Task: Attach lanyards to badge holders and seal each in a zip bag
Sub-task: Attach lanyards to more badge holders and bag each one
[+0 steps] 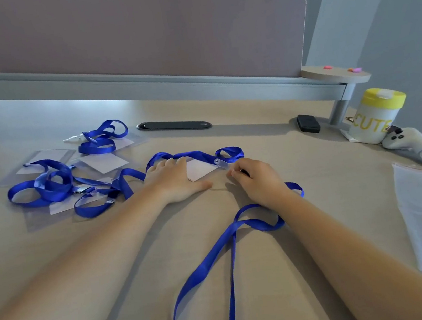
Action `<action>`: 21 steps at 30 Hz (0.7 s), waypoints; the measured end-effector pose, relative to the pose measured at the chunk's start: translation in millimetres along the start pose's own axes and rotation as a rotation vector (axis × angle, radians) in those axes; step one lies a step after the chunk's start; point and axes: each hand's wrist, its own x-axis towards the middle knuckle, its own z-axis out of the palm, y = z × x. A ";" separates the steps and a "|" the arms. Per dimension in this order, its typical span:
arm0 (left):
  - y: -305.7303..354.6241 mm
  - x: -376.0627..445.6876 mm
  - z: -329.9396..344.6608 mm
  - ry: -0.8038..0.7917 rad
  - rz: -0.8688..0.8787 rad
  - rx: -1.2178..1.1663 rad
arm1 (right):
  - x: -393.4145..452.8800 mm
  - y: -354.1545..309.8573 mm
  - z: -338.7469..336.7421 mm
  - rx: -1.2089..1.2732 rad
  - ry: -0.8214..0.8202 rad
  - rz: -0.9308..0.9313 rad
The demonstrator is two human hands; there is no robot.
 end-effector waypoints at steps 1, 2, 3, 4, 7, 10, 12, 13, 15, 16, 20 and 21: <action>-1.1 0.1 0.2 0.004 0.002 -0.012 | 4.7 -0.4 2.2 -0.013 -0.018 -0.005; -1.8 0.2 -0.1 0.011 0.004 -0.026 | 9.2 -0.9 4.4 -0.021 -0.031 -0.006; -2.4 0.1 -0.9 0.018 0.004 -0.043 | 13.3 -1.4 6.5 -0.027 -0.038 -0.003; -3.0 0.1 -1.9 0.024 0.004 -0.060 | 16.9 -1.5 8.2 -0.037 -0.043 0.004; -4.4 -1.5 -6.4 0.025 0.019 -0.087 | 27.4 1.2 11.7 -0.088 -0.041 0.024; -6.6 -5.1 -12.6 -0.004 0.036 -0.090 | 35.1 4.1 11.3 -0.129 -0.039 0.063; -9.0 -9.3 -15.7 -0.017 0.058 -0.106 | 35.6 5.0 10.1 -0.131 -0.008 0.084; -10.1 -12.1 -16.7 -0.019 0.074 -0.114 | 34.1 5.1 9.4 -0.113 0.028 0.083; -12.1 -19.0 -18.2 -0.009 0.106 -0.136 | 28.9 4.7 7.3 -0.058 0.120 0.057; -12.6 -23.3 -18.9 -0.002 0.119 -0.164 | 24.2 3.3 5.0 -0.034 0.157 0.046; -10.8 -44.7 -25.2 0.063 0.153 -0.275 | -0.4 -4.1 -10.7 0.113 0.192 0.046; -9.4 -50.6 -27.5 0.095 0.162 -0.285 | -7.9 -6.6 -15.2 0.174 0.199 0.049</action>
